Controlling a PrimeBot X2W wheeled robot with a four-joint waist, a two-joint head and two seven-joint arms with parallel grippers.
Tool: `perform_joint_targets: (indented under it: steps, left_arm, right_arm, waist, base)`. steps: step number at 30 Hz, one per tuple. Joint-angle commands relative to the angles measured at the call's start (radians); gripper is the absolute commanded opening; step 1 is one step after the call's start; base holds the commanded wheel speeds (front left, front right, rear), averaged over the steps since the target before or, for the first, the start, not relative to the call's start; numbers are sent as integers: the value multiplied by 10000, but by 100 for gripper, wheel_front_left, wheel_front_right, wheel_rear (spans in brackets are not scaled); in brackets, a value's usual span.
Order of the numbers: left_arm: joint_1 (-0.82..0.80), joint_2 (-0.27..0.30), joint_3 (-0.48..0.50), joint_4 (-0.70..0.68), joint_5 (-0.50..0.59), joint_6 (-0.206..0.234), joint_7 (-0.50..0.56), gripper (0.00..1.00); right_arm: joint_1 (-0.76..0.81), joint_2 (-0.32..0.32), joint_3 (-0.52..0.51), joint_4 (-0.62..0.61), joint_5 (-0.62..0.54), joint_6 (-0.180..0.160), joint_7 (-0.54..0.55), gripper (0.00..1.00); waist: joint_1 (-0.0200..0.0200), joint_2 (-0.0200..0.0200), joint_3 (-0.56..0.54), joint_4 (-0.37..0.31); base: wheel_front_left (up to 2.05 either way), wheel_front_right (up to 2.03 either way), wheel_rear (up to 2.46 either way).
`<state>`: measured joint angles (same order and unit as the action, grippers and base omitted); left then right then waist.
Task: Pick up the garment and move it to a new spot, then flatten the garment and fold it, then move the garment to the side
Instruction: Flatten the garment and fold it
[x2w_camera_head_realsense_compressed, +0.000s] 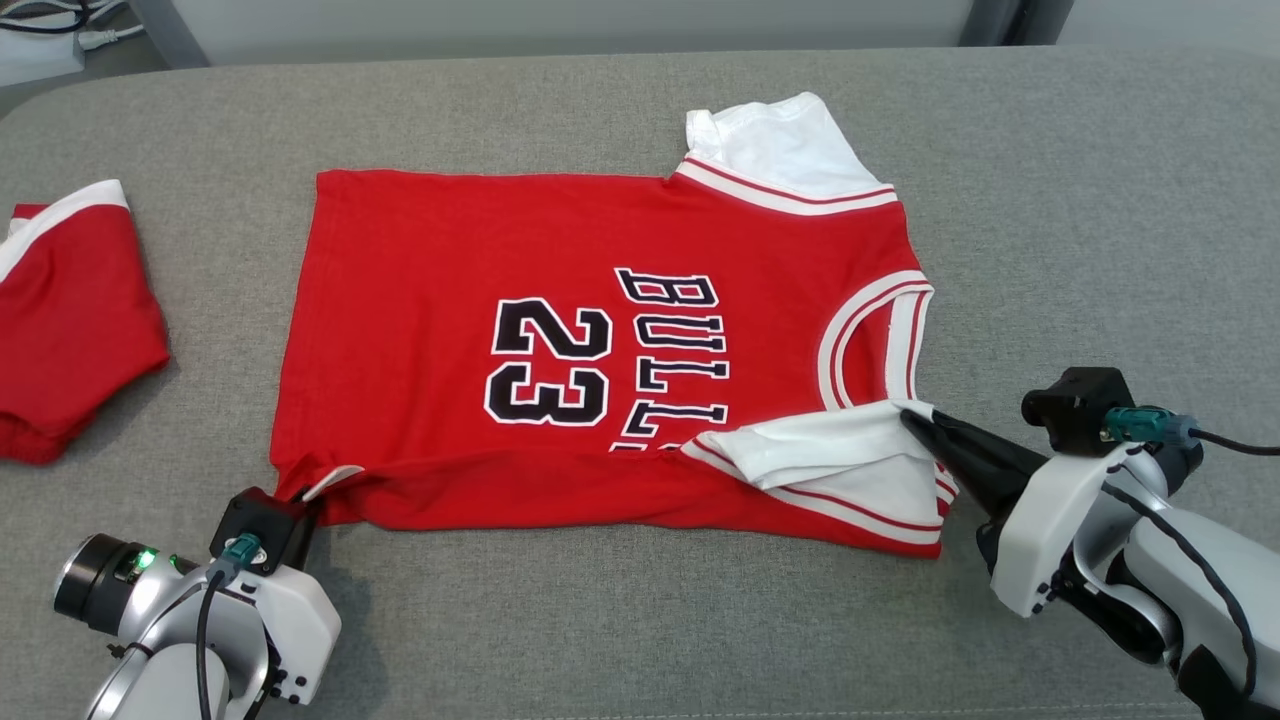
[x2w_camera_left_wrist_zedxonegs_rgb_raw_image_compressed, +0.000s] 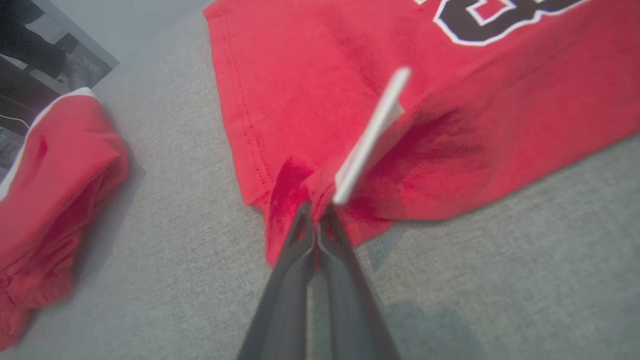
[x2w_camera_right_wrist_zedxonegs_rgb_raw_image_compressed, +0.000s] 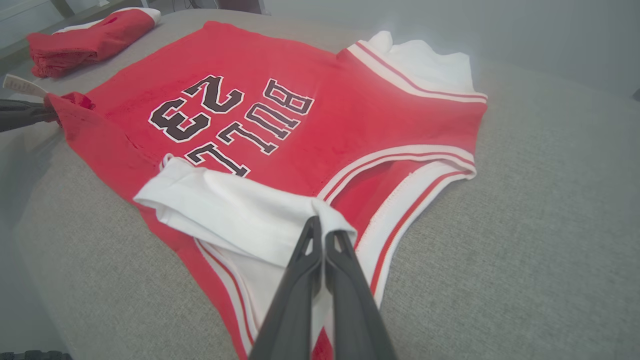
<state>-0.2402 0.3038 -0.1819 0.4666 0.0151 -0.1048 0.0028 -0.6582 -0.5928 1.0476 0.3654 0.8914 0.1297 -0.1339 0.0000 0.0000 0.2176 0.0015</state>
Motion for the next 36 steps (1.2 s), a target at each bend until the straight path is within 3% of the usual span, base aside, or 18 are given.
perform_joint_targets:
  steps: [1, 24, 25, 26, 27, 28, 29, 30, 36]
  left_arm:
    - [-564, 339, 330, -25, 54, 48, 47, 0]
    - [-1465, 542, 151, -71, -47, 344, 520, 0]
    - [-1490, 517, 137, -76, -52, 378, 533, 16]
    - [-1506, 481, 127, -81, -69, 410, 538, 41]
    - [-1549, 505, 157, 43, -119, 402, 476, 100]
    - [-1601, 510, 171, 191, -167, 390, 408, 100]
    - [-1649, 493, 164, 319, -192, 392, 331, 100]
    - [-1685, 467, 148, 440, -207, 406, 268, 100]
    - [-1821, 356, 405, 929, -397, 897, -463, 100]
  right_arm:
    - [-187, -69, -11, 249, -266, 10, -182, 0]
    - [-1064, 817, 65, 2164, -367, 10, -910, 0]
    - [-1078, 871, 67, 2221, -349, 10, -929, 0]
    - [-1092, 926, 81, 2275, -335, 10, -942, 0]
    - [-1102, 985, 95, 2327, -289, 10, -940, 0]
    - [-1122, 1033, 118, 2383, -258, 10, -936, 0]
    - [-1143, 1073, 108, 2442, -229, 10, -954, 44]
    - [-1161, 1103, 102, 2496, -223, 10, -979, 96]
    - [-1193, 1045, -285, 2814, -265, 10, -1167, 100]
  waist:
    - [0, 0, 106, 40]
    - [0, 0, 440, 87]
    - [0, 0, 443, 78]
    - [0, 0, 448, 69]
    - [0, 0, 470, 56]
    - [0, 0, 485, 46]
    - [0, 0, 491, 41]
    - [0, 0, 489, 44]
    - [0, 0, 386, 92]
  base:
    - [0, 0, 0]
    - [0, 0, 0]
    - [0, 0, 0]
    - [0, 0, 0]
    - [0, 0, 0]
    - [0, 0, 0]
    - [0, 0, 0]
    - [0, 0, 0]
    - [0, 0, 0]
